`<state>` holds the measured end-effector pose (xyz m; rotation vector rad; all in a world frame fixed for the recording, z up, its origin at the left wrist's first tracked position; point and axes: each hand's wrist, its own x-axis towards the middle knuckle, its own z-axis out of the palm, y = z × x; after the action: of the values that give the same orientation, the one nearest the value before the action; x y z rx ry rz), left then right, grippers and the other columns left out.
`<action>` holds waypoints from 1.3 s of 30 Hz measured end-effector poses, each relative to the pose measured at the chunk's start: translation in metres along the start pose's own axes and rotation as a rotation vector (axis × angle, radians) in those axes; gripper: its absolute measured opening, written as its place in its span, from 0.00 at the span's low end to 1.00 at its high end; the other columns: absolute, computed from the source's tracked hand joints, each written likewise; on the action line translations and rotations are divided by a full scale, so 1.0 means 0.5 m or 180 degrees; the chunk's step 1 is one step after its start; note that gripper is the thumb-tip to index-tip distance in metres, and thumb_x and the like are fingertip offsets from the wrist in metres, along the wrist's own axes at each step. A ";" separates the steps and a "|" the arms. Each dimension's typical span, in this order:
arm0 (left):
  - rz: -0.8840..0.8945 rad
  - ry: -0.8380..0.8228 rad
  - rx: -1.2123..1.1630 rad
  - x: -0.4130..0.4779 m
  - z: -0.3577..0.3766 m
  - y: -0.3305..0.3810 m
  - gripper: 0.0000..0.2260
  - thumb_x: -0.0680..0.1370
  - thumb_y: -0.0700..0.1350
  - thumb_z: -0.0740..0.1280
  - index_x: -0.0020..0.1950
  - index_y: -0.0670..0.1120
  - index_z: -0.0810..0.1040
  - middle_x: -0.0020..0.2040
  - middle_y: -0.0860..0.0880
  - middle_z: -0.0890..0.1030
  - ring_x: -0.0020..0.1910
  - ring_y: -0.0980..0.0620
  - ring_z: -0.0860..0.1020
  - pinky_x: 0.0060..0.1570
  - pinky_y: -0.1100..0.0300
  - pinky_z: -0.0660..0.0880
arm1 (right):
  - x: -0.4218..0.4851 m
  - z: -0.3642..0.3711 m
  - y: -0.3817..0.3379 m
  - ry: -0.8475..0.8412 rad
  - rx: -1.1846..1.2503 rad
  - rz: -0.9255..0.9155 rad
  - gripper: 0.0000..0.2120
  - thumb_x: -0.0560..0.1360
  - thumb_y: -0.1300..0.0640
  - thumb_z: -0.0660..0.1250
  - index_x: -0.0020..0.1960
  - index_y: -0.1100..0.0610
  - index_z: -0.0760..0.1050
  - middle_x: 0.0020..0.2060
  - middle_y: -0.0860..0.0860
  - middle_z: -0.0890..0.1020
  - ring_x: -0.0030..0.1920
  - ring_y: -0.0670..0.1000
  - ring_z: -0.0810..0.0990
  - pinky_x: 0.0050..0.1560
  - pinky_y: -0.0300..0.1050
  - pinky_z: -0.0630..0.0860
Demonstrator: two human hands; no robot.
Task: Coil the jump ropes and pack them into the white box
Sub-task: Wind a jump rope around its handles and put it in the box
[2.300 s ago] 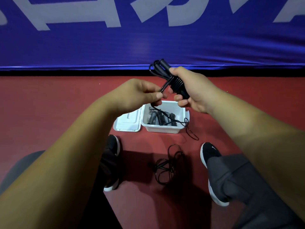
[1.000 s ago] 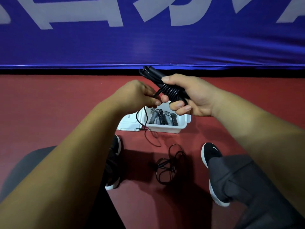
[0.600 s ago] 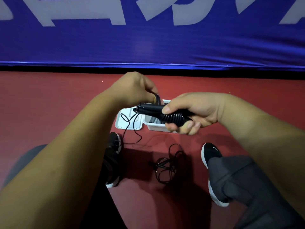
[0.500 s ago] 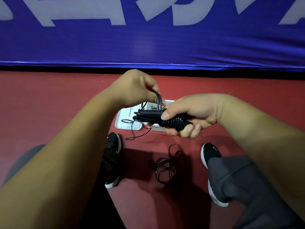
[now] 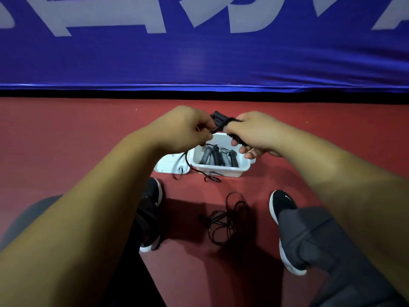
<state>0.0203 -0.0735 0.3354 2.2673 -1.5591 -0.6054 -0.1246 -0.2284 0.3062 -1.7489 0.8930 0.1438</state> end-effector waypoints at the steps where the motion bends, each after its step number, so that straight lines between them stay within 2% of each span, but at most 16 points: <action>1: -0.0144 -0.0046 -0.0085 0.002 0.005 -0.002 0.02 0.79 0.46 0.73 0.49 0.49 0.83 0.40 0.52 0.85 0.41 0.49 0.84 0.45 0.49 0.82 | 0.000 0.003 -0.003 0.0024 0.0175 -0.0031 0.13 0.81 0.52 0.67 0.61 0.58 0.79 0.45 0.55 0.82 0.31 0.50 0.78 0.30 0.43 0.79; 3: -0.0322 -0.0165 -0.0138 0.008 0.016 -0.004 0.09 0.79 0.46 0.75 0.45 0.42 0.80 0.39 0.47 0.85 0.36 0.50 0.84 0.39 0.53 0.84 | -0.004 0.009 -0.009 -0.0032 0.0492 -0.0051 0.14 0.81 0.51 0.68 0.62 0.59 0.78 0.45 0.55 0.82 0.32 0.49 0.77 0.30 0.43 0.78; 5: -0.0538 -0.0278 -0.0167 0.013 0.029 -0.005 0.11 0.81 0.45 0.71 0.45 0.38 0.80 0.39 0.42 0.85 0.34 0.49 0.85 0.36 0.53 0.85 | -0.008 0.012 -0.016 -0.0090 0.0746 -0.0020 0.13 0.82 0.51 0.69 0.60 0.59 0.79 0.44 0.55 0.82 0.33 0.50 0.76 0.30 0.42 0.77; 8: -0.0884 -0.0296 -0.0464 0.017 0.040 0.001 0.11 0.84 0.44 0.62 0.50 0.39 0.81 0.39 0.39 0.86 0.34 0.41 0.86 0.38 0.47 0.86 | -0.009 0.006 -0.022 -0.0158 0.1116 0.0002 0.10 0.83 0.50 0.68 0.58 0.55 0.78 0.44 0.55 0.81 0.32 0.49 0.75 0.31 0.42 0.75; 11: -0.0950 -0.0045 -0.0875 0.021 0.038 0.007 0.12 0.85 0.45 0.62 0.49 0.41 0.82 0.39 0.42 0.87 0.38 0.39 0.86 0.38 0.49 0.86 | -0.010 -0.003 -0.020 -0.0324 0.1243 -0.0076 0.09 0.85 0.47 0.66 0.59 0.52 0.77 0.49 0.54 0.83 0.37 0.51 0.82 0.38 0.45 0.79; 14: -0.0630 0.0151 -0.1039 0.023 0.025 0.002 0.12 0.85 0.50 0.67 0.46 0.46 0.85 0.42 0.48 0.88 0.42 0.44 0.86 0.46 0.50 0.84 | -0.015 -0.018 -0.017 -0.0491 0.1266 -0.0087 0.13 0.86 0.46 0.65 0.65 0.52 0.77 0.55 0.54 0.85 0.49 0.55 0.88 0.47 0.50 0.82; 15: -0.0548 0.0176 -0.1177 0.021 0.019 -0.001 0.11 0.84 0.50 0.69 0.46 0.48 0.86 0.42 0.50 0.88 0.42 0.49 0.86 0.46 0.54 0.83 | -0.016 -0.024 -0.016 -0.0557 0.1317 -0.0082 0.16 0.86 0.46 0.65 0.68 0.53 0.77 0.57 0.55 0.86 0.54 0.56 0.89 0.49 0.52 0.83; 17: -0.0390 0.0166 -0.1422 0.012 0.004 0.001 0.07 0.82 0.50 0.72 0.45 0.52 0.87 0.39 0.58 0.87 0.38 0.64 0.82 0.42 0.70 0.75 | -0.020 -0.034 -0.017 -0.0639 0.1390 -0.0106 0.18 0.85 0.46 0.65 0.69 0.55 0.77 0.60 0.55 0.86 0.61 0.59 0.86 0.56 0.56 0.83; 19: -0.0273 0.0063 -0.1844 0.006 -0.006 0.003 0.02 0.79 0.47 0.75 0.48 0.52 0.88 0.41 0.57 0.87 0.42 0.66 0.82 0.45 0.73 0.75 | -0.028 -0.041 -0.021 -0.0729 0.1431 -0.0153 0.15 0.85 0.46 0.65 0.65 0.53 0.80 0.62 0.56 0.86 0.65 0.59 0.85 0.61 0.59 0.82; 21: -0.0168 0.0035 -0.2207 0.002 -0.016 0.001 0.04 0.77 0.45 0.77 0.51 0.50 0.89 0.46 0.51 0.89 0.46 0.60 0.85 0.50 0.66 0.79 | -0.037 -0.045 -0.026 -0.0885 0.1672 -0.0138 0.16 0.83 0.46 0.66 0.65 0.54 0.81 0.61 0.56 0.87 0.63 0.57 0.86 0.58 0.59 0.84; 23: -0.0096 0.0137 -0.2227 0.000 -0.021 -0.001 0.05 0.76 0.43 0.78 0.51 0.45 0.89 0.46 0.44 0.88 0.46 0.53 0.86 0.53 0.59 0.82 | -0.043 -0.046 -0.031 -0.1071 0.2076 -0.0073 0.18 0.80 0.45 0.68 0.62 0.57 0.82 0.53 0.55 0.87 0.55 0.54 0.88 0.51 0.56 0.86; 25: -0.0048 0.0256 -0.1909 0.003 -0.018 -0.006 0.08 0.76 0.46 0.78 0.48 0.41 0.88 0.42 0.42 0.87 0.41 0.53 0.84 0.48 0.56 0.81 | -0.045 -0.048 -0.032 -0.1215 0.2387 -0.0024 0.19 0.78 0.45 0.69 0.58 0.61 0.80 0.48 0.54 0.84 0.47 0.50 0.85 0.43 0.48 0.84; 28: -0.0001 0.0382 -0.1360 0.011 -0.013 -0.021 0.13 0.77 0.55 0.77 0.44 0.45 0.86 0.33 0.50 0.82 0.35 0.53 0.76 0.40 0.53 0.73 | -0.043 -0.053 -0.031 -0.1316 0.2648 0.0067 0.17 0.79 0.45 0.68 0.56 0.59 0.78 0.47 0.53 0.81 0.43 0.48 0.79 0.34 0.38 0.71; 31: -0.0001 0.0267 -0.1128 0.013 -0.010 -0.026 0.11 0.81 0.58 0.71 0.49 0.54 0.88 0.30 0.55 0.74 0.33 0.55 0.72 0.41 0.54 0.72 | -0.037 -0.050 -0.034 -0.1171 0.2544 0.0146 0.19 0.77 0.38 0.70 0.51 0.54 0.78 0.43 0.53 0.80 0.39 0.48 0.76 0.29 0.37 0.60; 35: -0.0051 0.0017 -0.0822 0.008 -0.003 -0.011 0.14 0.85 0.58 0.63 0.53 0.55 0.87 0.30 0.64 0.77 0.32 0.65 0.74 0.42 0.59 0.70 | -0.031 -0.034 -0.035 -0.0752 0.2126 0.0192 0.22 0.75 0.31 0.72 0.50 0.50 0.77 0.40 0.50 0.80 0.35 0.46 0.75 0.23 0.35 0.62; 39: -0.0150 -0.0052 -0.0853 0.007 -0.005 -0.015 0.18 0.84 0.64 0.61 0.54 0.56 0.87 0.32 0.62 0.77 0.34 0.63 0.74 0.46 0.53 0.76 | -0.038 -0.028 -0.040 -0.0419 0.1761 0.0046 0.20 0.78 0.34 0.70 0.51 0.52 0.78 0.39 0.50 0.81 0.33 0.48 0.78 0.26 0.38 0.69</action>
<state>0.0288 -0.0740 0.3334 2.1067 -1.3443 -0.7958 -0.1303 -0.2290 0.3365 -1.2044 0.7596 0.0158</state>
